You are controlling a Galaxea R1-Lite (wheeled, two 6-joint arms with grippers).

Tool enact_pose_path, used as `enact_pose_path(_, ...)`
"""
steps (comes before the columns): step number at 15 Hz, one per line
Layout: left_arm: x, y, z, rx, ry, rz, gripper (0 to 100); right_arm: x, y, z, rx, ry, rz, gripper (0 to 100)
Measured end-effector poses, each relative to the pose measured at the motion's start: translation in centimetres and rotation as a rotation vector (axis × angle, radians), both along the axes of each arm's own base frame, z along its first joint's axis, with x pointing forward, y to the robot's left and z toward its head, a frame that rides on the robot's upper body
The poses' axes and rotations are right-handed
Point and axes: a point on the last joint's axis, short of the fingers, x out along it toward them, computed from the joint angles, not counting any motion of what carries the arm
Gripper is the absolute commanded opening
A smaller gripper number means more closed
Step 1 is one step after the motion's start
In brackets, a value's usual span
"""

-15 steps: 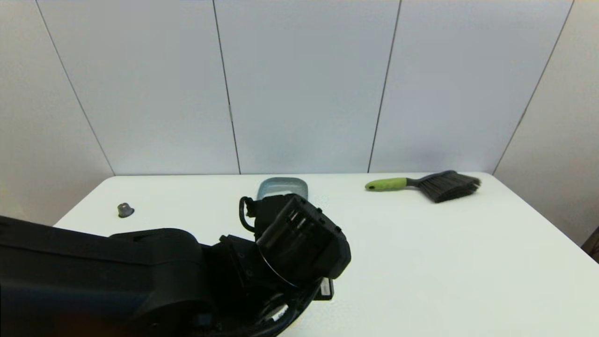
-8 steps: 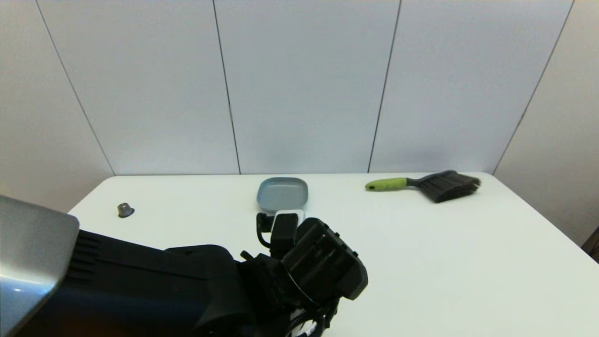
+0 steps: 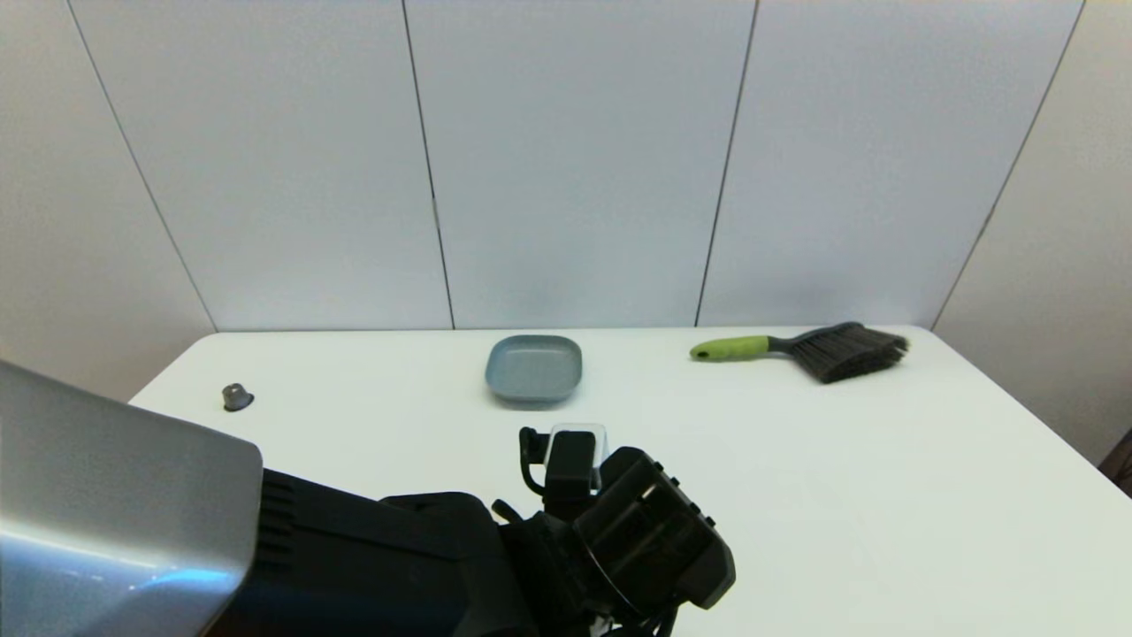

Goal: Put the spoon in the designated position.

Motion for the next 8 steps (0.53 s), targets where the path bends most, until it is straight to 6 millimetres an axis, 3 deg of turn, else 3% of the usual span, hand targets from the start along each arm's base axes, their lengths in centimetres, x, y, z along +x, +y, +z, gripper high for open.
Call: enact_pose_path(8,0.7,-1.4,0.6,-0.012,-0.016,-0.017,100,0.0,0.0,0.0,0.000,0.000,0.000,100)
